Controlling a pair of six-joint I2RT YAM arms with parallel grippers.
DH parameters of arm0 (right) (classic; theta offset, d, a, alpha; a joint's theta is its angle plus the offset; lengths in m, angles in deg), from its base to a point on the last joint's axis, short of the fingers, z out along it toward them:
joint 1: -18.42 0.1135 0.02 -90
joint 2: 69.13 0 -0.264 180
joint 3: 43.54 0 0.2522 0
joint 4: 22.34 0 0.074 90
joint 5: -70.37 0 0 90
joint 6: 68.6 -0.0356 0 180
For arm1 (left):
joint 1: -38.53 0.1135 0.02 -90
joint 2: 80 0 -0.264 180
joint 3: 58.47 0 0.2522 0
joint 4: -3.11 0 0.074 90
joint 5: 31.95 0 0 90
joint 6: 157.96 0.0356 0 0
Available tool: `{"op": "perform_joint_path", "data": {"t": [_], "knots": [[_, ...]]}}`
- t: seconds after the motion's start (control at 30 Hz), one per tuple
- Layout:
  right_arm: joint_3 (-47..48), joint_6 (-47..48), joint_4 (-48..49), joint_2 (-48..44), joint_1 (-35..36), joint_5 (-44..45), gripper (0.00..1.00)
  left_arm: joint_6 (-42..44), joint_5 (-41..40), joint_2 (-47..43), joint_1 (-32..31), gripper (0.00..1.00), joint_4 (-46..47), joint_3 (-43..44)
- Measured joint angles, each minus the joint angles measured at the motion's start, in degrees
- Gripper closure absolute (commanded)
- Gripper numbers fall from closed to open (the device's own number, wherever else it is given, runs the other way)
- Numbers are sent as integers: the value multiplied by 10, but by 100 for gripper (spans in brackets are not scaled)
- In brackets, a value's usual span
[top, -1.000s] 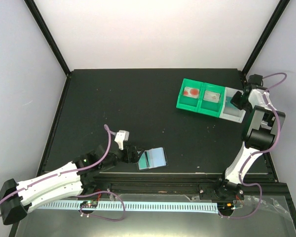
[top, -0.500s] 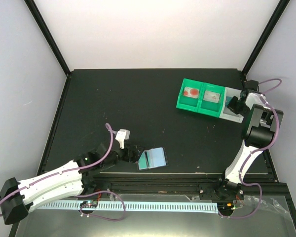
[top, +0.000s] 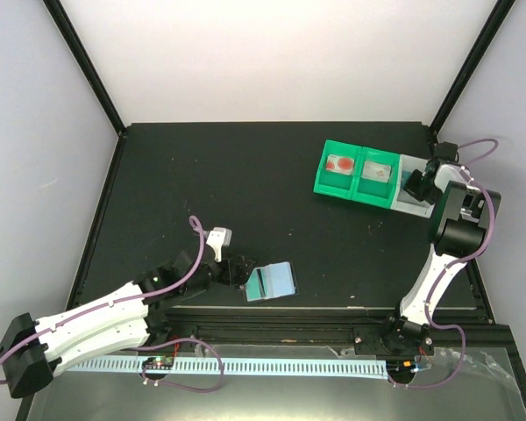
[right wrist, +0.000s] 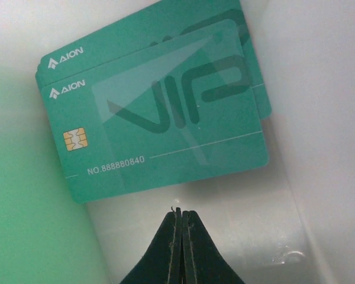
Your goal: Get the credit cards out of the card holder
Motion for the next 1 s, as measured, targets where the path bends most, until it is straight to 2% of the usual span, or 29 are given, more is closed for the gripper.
{"op": "perform_joint_path", "data": {"t": [0.5, 0.87, 1.0], "knots": [[36, -3, 16, 27, 0, 10, 99, 1, 9, -10, 5, 1, -7, 6], [2, -41, 89, 11, 0, -12, 99, -12, 14, -65, 5, 1, -13, -3], [-28, -49, 96, -9, 3, -29, 95, -15, 16, -83, 5, 1, -19, -11]]}}
